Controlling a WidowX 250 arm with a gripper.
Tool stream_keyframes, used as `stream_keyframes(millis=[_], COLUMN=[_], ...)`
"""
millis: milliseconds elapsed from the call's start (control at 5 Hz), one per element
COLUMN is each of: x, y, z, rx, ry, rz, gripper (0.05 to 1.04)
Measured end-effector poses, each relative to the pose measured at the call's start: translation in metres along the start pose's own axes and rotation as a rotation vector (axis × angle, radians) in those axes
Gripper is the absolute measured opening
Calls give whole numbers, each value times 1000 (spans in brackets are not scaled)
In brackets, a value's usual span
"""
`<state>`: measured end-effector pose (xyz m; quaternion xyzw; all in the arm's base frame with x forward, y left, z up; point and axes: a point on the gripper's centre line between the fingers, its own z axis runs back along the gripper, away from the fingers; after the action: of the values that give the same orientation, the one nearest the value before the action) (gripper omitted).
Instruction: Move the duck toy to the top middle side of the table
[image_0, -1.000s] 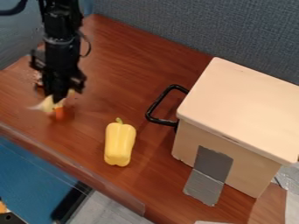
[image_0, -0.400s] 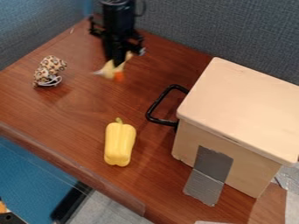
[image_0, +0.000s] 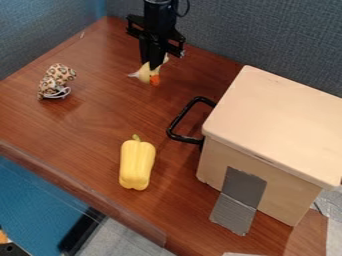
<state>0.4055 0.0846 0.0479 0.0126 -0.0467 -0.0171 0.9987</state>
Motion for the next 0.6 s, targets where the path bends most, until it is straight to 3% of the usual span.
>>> stream_keyframes(millis=[200, 400, 600], x=[1, 4, 4], y=[4, 7, 8], z=[-17, -20, -21], rx=[23, 38, 43], ry=[16, -2, 2], rz=[8, 8, -3], gripper=[83, 114, 306])
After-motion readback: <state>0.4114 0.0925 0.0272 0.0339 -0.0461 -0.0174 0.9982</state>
